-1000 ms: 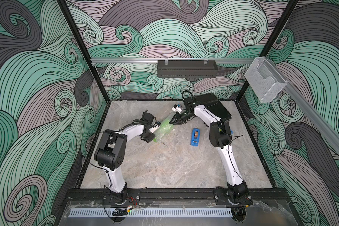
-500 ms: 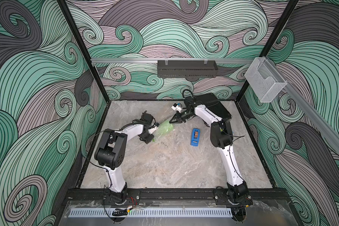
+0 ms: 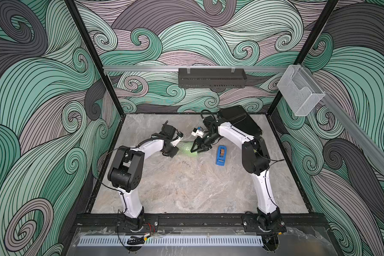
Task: Wrap wine glasses in bubble wrap
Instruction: Wrap the wine glass in bubble wrap.
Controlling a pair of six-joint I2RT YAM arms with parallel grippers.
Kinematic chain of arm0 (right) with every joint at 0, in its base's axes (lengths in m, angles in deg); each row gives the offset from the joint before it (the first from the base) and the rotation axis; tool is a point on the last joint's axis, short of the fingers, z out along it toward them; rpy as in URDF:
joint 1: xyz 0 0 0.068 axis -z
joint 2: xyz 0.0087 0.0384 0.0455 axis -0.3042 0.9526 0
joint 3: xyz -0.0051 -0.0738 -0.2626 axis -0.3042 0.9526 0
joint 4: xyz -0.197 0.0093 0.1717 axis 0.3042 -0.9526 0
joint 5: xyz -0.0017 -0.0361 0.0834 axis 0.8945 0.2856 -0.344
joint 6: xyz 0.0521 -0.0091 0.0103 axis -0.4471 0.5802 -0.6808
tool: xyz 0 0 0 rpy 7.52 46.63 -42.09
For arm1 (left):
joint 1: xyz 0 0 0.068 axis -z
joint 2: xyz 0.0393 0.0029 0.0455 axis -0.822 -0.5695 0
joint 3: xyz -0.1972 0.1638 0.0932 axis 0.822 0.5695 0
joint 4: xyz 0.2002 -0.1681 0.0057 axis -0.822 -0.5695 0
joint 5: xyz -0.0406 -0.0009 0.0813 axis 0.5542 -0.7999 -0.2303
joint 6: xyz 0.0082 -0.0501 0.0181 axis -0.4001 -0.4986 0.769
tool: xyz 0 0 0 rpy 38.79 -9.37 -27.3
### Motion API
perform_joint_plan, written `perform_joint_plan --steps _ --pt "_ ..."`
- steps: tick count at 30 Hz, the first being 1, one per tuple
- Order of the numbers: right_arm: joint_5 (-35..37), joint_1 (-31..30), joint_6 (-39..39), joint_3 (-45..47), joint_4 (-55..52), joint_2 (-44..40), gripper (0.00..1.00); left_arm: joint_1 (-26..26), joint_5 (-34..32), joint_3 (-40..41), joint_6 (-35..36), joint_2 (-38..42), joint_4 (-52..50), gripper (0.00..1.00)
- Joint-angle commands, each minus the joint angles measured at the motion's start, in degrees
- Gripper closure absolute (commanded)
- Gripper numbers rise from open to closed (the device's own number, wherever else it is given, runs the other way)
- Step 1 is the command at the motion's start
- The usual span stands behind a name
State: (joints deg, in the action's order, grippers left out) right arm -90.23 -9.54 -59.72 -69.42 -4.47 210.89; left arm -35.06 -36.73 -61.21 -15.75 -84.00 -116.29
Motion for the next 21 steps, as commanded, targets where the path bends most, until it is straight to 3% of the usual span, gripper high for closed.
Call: perform_joint_plan --steps 1,2,5,12,16,21 --pt "5.5 4.2 -0.9 1.3 -1.6 -7.4 0.68 0.4 2.1 -1.7 -0.5 -0.3 0.7 0.49" --pt "5.9 5.1 -1.5 1.7 -1.9 -8.5 0.73 0.4 2.1 -1.8 -0.4 -0.5 0.4 0.49" --pt "7.0 6.6 -1.8 2.4 -2.6 -10.0 0.76 0.3 2.1 -2.1 -0.3 -0.4 -0.4 0.49" --pt "14.1 8.8 -2.6 -0.2 -4.0 -7.8 0.7 -0.2 5.2 -2.4 -2.6 2.9 -4.8 0.38" --pt "19.0 10.6 -2.7 -5.3 -4.0 -3.8 0.66 -0.8 8.6 -3.7 -7.5 4.9 -7.5 0.25" --pt "20.7 11.6 -2.1 -10.9 -4.0 2.5 0.65 -3.1 14.1 -9.4 -17.0 0.8 -11.6 0.24"
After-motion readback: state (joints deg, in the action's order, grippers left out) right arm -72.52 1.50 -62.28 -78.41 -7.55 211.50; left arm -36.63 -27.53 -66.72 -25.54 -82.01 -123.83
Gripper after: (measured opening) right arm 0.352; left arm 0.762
